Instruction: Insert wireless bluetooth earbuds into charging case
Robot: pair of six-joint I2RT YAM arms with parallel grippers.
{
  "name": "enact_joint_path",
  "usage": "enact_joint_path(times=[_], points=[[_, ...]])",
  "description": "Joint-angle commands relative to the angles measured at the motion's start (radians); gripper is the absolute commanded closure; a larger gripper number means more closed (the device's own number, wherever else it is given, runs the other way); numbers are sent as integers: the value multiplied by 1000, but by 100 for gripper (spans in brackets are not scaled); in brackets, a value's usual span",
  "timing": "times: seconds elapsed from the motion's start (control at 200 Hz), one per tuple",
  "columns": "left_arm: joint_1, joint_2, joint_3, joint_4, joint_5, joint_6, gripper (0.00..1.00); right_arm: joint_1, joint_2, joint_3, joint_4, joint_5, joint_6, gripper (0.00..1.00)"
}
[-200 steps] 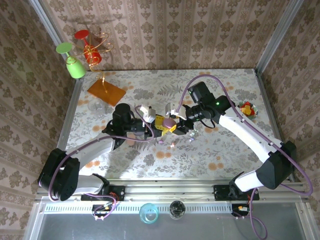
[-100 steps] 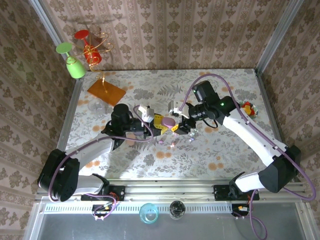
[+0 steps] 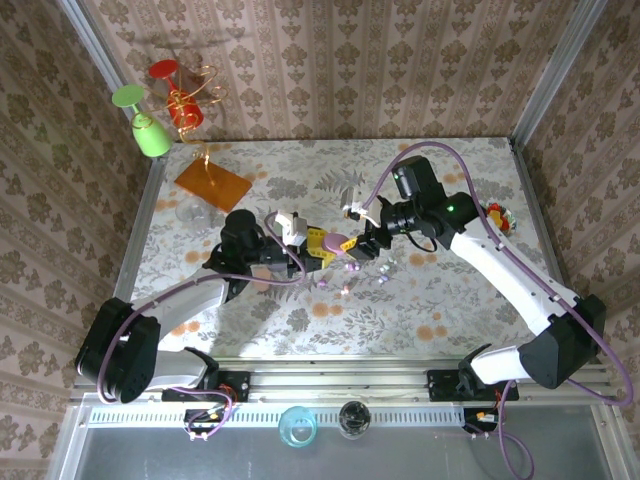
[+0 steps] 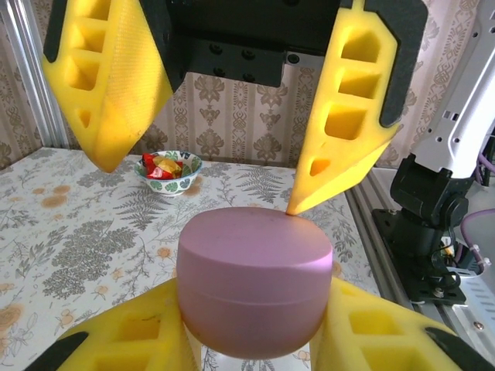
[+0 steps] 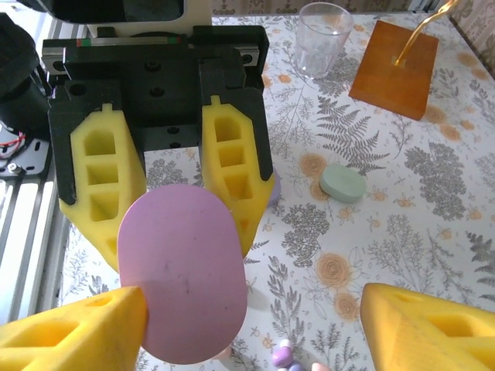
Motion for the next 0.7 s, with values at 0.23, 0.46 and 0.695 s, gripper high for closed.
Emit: enact_joint_path(times=[0.23,0.46,0.695], points=[[2,-33,-12,69,-52,-51,73,9,-7,-31,48,-53,30,16],[-12,-60,-12,62,-59,-51,71,8,-1,-3,67,69,103,16],[-33,-120,-51,71,-136,-24,62,0,-5,-6,121,115,153,16]])
